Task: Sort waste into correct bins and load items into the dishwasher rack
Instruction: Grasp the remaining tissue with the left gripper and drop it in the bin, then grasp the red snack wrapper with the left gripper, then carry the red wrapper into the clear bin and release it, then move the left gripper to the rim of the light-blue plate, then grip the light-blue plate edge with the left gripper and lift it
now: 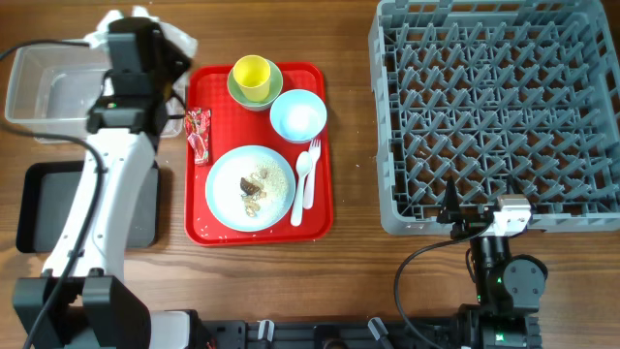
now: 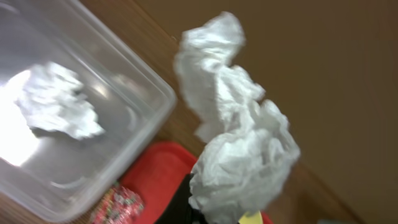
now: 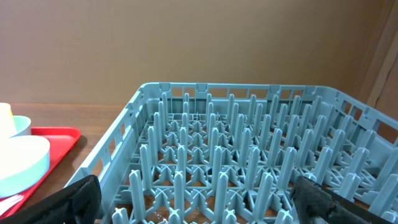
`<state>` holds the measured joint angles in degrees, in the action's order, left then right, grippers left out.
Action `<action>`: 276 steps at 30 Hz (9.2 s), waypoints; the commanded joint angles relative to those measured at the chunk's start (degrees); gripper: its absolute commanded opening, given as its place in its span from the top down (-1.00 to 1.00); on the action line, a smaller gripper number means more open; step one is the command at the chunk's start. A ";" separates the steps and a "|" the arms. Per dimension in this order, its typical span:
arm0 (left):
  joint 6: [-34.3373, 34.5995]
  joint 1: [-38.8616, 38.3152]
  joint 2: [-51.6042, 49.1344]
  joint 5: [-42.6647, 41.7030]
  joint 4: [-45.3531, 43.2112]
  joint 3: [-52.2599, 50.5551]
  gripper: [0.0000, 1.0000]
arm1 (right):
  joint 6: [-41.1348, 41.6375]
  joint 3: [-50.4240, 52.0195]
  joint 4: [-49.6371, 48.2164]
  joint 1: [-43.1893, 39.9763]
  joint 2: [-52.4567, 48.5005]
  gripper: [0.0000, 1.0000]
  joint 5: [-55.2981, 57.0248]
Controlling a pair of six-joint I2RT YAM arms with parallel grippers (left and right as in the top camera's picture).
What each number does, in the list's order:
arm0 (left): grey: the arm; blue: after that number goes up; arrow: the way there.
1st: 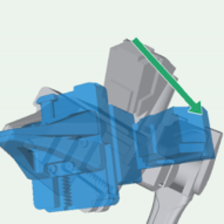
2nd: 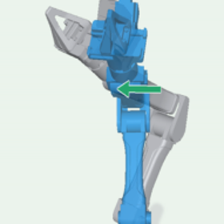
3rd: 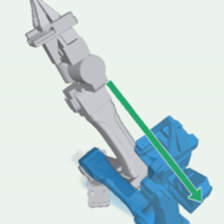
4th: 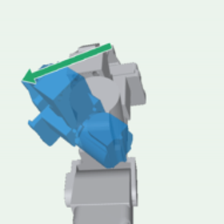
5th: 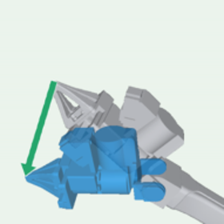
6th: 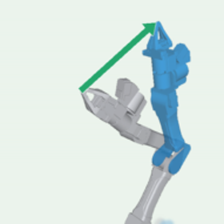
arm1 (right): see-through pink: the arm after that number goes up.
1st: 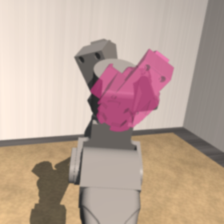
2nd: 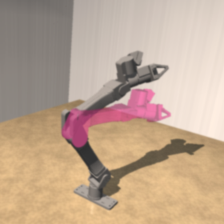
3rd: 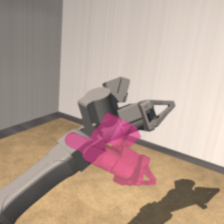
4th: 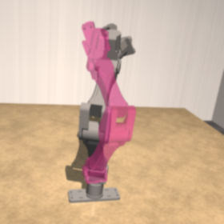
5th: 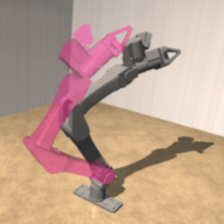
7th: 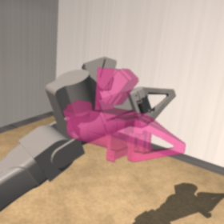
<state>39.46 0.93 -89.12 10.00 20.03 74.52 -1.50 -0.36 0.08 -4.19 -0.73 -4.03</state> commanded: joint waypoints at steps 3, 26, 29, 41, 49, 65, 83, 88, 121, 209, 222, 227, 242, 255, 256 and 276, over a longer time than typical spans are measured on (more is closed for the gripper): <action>7.56 9.57 -1.55 7.45 -1.90 0.37 0.92 | 0.15 0.04 -0.13 -0.17 0.31 -1.00 0.50; 7.28 11.17 -5.38 2.16 -9.90 0.37 -0.78 | 0.13 0.04 -0.13 -0.17 0.31 -0.99 0.50; 7.28 14.14 -7.41 3.56 -11.52 0.37 -0.84 | 0.15 0.04 -0.13 -0.17 0.31 -0.99 0.50; 5.77 18.43 -3.37 -21.57 -8.41 0.39 -0.67 | 0.15 0.04 -0.13 -0.17 0.31 -1.00 0.50; -11.93 14.95 8.13 -40.09 11.74 0.37 -0.65 | 0.15 0.04 -0.13 -0.17 0.31 -0.99 0.50; -15.06 -6.62 -14.80 1.09 24.55 0.37 -0.33 | 0.15 0.04 -0.13 -0.17 0.31 -1.00 0.50; -25.92 -7.61 -25.70 1.07 20.26 0.37 -0.12 | 0.17 0.04 -0.13 -0.17 0.31 -1.00 0.50; -27.30 -8.61 -26.21 1.66 19.30 0.37 -0.09 | 0.15 0.04 -0.13 -0.17 0.31 -0.99 0.50; -5.31 0.24 -6.01 1.44 -2.80 2.84 0.92 | 0.15 0.04 -0.13 -0.17 0.31 -1.00 0.50; 7.63 -44.33 -13.33 4.72 22.49 -13.14 0.32 | 0.13 0.04 -0.13 -0.17 0.31 -1.00 0.50; 7.48 -44.15 -15.26 6.38 22.67 -13.14 0.42 | 0.15 0.04 -0.13 -0.17 0.31 -0.99 0.50; 7.48 -44.17 -15.02 6.29 22.58 -13.14 0.49 | 0.15 0.04 -0.13 -0.17 0.31 -0.99 0.50; 7.45 -40.92 -12.39 7.85 21.46 -13.14 0.38 | 0.15 0.04 -0.13 -0.17 0.31 -0.99 0.50; 5.53 -37.88 -12.90 6.14 16.35 -13.18 0.37 | 0.17 0.04 -0.13 -0.17 0.31 -1.00 0.50; 5.53 -37.75 -13.14 6.16 16.15 -13.40 0.37 | 0.13 0.04 -0.13 -0.17 0.31 -1.00 0.50; 5.79 -37.77 -16.41 8.04 16.11 -13.57 0.54 | 0.13 0.04 -0.13 -0.17 0.31 -1.00 0.50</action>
<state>45.52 -37.10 -104.14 16.67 36.21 61.54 -1.50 -0.36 0.05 -4.19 -0.78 -4.03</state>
